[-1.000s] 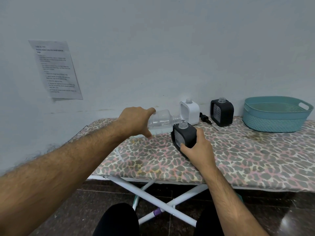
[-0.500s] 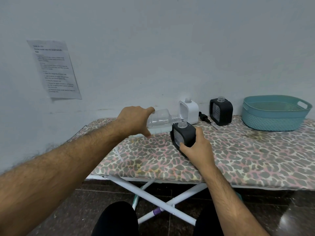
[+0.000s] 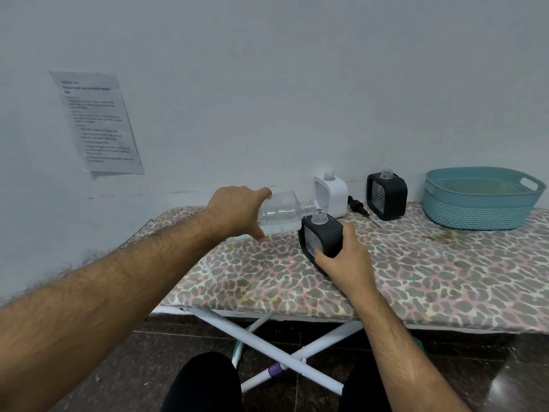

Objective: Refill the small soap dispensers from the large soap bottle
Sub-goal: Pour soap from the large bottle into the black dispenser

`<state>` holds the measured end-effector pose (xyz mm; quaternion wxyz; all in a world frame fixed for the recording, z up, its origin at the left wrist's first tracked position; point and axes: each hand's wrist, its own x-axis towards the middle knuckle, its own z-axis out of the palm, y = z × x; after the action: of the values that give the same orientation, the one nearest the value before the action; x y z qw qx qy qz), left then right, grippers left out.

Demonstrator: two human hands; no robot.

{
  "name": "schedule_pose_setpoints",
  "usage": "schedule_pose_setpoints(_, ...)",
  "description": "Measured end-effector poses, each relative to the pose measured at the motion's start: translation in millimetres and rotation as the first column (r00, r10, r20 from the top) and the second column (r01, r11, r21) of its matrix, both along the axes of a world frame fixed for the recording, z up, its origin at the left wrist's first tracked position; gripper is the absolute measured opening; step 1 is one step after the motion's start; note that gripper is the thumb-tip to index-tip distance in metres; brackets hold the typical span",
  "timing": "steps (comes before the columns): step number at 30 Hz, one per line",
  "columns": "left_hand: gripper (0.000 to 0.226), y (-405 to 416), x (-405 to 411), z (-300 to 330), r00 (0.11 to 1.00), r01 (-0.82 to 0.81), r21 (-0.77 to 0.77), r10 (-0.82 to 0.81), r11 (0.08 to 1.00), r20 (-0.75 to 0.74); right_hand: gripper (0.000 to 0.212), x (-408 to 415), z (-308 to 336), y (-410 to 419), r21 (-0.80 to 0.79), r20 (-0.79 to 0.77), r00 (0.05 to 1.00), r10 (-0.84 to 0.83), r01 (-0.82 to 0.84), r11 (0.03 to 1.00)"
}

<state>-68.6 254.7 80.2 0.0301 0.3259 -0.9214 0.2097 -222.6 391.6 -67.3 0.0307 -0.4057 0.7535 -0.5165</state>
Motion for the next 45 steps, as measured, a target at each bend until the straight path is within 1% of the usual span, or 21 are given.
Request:
schedule_pose_setpoints(10,0.094,-0.7,0.0,-1.0,1.000,-0.002,-0.021,0.002,1.000,-0.001,0.057,-0.6,-0.9,-1.2,0.008,-0.006,1.000,-0.007,0.007,1.000)
schedule_pose_setpoints(15,0.093,-0.6,0.1,-0.8,1.000,0.005,-0.027,-0.005,1.000,-0.009,0.053,-0.2,-1.0,-1.0,0.002,-0.001,1.000,-0.005,0.005,1.000)
schedule_pose_setpoints(27,0.093,-2.5,-0.4,-2.3,1.000,0.011,-0.034,-0.012,0.999,-0.017,0.058,0.1,-0.5,-1.2,0.002,0.006,1.000,0.004,-0.004,1.000)
schedule_pose_setpoints(34,0.093,-3.4,-0.4,-3.1,1.000,0.005,-0.027,-0.005,1.000,-0.015,0.054,-0.3,-1.1,-0.5,0.001,0.006,1.000,0.001,-0.001,1.000)
schedule_pose_setpoints(45,0.094,-3.8,-0.5,-3.0,1.000,0.009,-0.031,-0.010,0.999,-0.011,0.058,-0.6,-1.1,-0.9,0.001,0.007,1.000,0.007,-0.007,1.000)
